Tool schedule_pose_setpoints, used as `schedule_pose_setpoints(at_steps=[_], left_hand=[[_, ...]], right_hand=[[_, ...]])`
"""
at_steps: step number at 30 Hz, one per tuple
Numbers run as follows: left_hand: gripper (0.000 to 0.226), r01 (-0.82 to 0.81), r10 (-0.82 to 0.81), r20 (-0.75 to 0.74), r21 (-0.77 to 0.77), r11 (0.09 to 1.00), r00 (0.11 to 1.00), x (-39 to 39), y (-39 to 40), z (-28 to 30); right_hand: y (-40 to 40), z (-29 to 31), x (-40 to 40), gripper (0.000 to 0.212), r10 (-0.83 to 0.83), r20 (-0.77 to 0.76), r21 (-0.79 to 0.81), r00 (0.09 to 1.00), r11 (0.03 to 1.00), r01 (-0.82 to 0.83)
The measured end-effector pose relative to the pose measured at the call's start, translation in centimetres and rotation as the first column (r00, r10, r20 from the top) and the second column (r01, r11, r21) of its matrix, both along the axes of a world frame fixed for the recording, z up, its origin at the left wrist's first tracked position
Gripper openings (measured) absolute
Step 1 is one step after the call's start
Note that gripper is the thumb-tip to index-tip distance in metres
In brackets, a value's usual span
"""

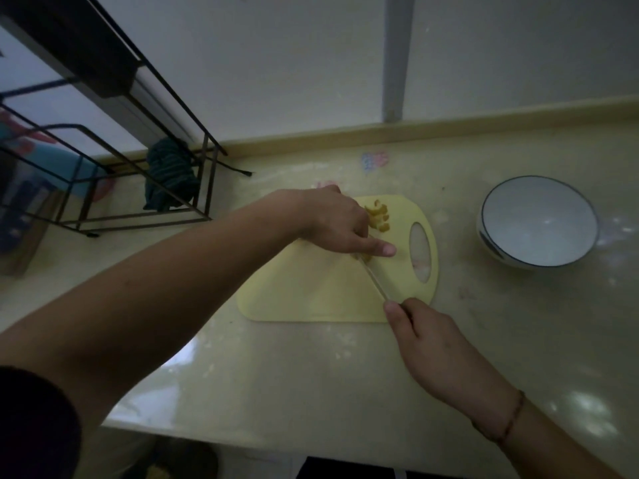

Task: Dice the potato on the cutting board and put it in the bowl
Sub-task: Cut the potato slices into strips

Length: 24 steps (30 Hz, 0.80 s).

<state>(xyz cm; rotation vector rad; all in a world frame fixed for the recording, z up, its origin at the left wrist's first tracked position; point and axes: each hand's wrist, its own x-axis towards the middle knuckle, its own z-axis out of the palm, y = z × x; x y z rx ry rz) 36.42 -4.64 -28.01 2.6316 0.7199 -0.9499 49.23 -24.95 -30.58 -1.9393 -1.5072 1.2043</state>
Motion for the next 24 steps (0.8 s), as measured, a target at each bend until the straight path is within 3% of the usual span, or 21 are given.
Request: schedule_pose_setpoints(at_steps=[6, 9, 11, 13, 15, 16, 19, 22, 24], left_hand=[[0.108, 0.075, -0.074, -0.018, 0.035, 0.997, 0.997, -0.6, -0.4, 0.1], [0.081, -0.144, 0.137, 0.276, 0.007, 0.99, 0.952, -1.6, 0.3, 1.6], [0.053, -0.287, 0.237, 0.531, 0.014, 0.958, 0.814, -3.3, 1.2, 2.7], [0.029, -0.42, 0.194, 0.784, 0.093, 0.903, 0.59, -5.5, 1.3, 2.7], [0.015, -0.598, 0.113, 0.936, 0.118, 0.793, 0.333, -7.5, 0.2, 1.8], [0.011, -0.661, 0.078, 0.959, 0.127, 0.74, 0.272, -8.3, -0.6, 0.8], [0.008, -0.682, 0.057, 0.966, 0.135, 0.719, 0.252, -9.7, -3.9, -2.7], [0.007, -0.733, 0.215, 0.969, -0.062, 0.677, 0.117, -8.8, -7.9, -5.4], [0.012, -0.744, 0.279, 0.951, -0.09, 0.662, 0.133, -7.3, -10.4, -6.7]], right_hand=[[-1.6, 1.1, 0.2, 0.043, 0.035, -0.028, -0.007, 0.999, 0.999, -0.035], [-2.9, 1.2, 0.7, 0.041, 0.027, -0.056, 0.011, 0.998, 1.0, -0.026], [-3.7, 1.4, 1.4, 0.042, 0.026, -0.07, 0.002, 0.997, 1.0, -0.026], [-4.4, 1.9, 2.0, 0.044, 0.019, -0.104, -0.036, 0.994, 0.999, -0.023], [-5.0, 2.3, 2.7, 0.046, -0.01, -0.141, -0.078, 0.99, 0.997, -0.001], [-5.0, 2.5, 3.0, 0.048, -0.023, -0.152, -0.093, 0.988, 0.996, 0.009], [-4.8, 2.4, 3.7, 0.057, -0.044, -0.187, -0.111, 0.981, 0.993, 0.023], [-3.9, 2.2, 3.7, 0.052, -0.188, -0.326, -0.247, 0.926, 0.963, 0.108], [-3.2, 2.2, 3.5, 0.045, -0.267, -0.397, -0.352, 0.878, 0.928, 0.123]])
